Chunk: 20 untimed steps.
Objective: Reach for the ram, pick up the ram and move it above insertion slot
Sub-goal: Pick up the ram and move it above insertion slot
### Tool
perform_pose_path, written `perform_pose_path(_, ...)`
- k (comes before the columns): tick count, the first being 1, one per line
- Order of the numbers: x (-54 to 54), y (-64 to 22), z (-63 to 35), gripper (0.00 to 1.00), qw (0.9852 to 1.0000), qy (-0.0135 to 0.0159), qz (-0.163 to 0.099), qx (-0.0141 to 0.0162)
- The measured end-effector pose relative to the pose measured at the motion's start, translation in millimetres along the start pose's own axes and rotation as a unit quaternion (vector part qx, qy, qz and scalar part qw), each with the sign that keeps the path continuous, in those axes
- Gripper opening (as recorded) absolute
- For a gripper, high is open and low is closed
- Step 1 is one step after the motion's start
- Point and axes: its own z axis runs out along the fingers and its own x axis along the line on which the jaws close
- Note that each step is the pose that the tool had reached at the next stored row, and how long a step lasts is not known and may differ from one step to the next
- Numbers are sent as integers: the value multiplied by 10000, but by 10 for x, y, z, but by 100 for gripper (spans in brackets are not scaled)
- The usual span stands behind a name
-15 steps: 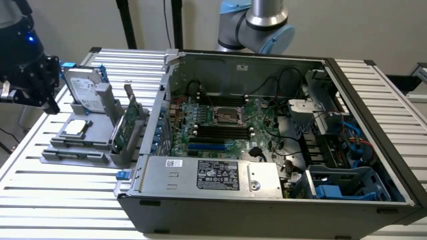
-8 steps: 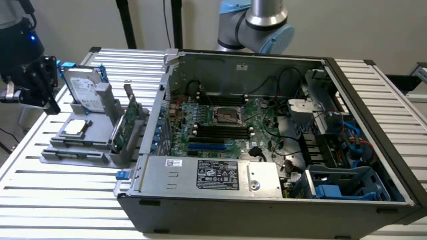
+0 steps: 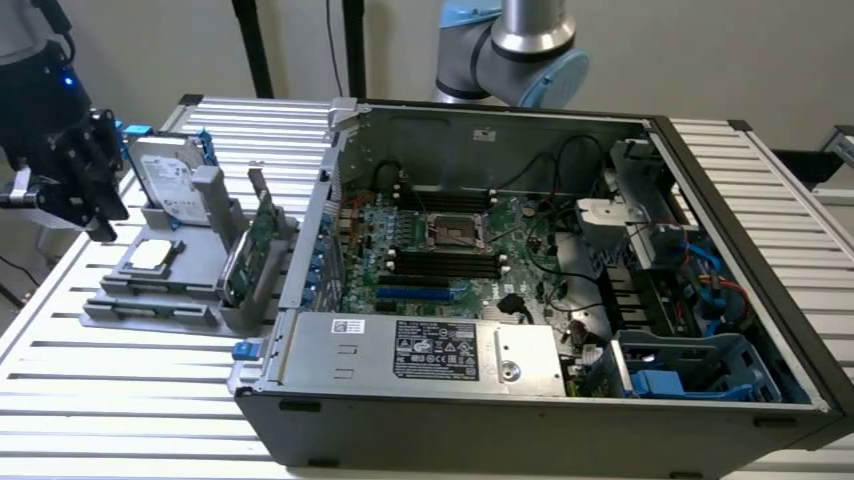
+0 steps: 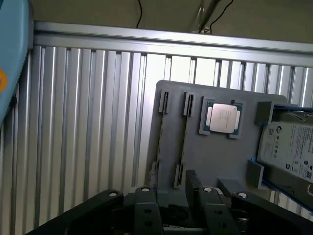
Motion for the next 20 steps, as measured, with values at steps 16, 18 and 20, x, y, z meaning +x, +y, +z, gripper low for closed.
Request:
perform_pose_path(16, -2, 34, 292, 36, 10000, 1, -7, 11)
perform_pose_path(18, -2, 34, 329, 36, 10000, 2, -7, 11)
perform_pose_path(20, -2, 33, 365, 36, 10000, 1, -7, 11)
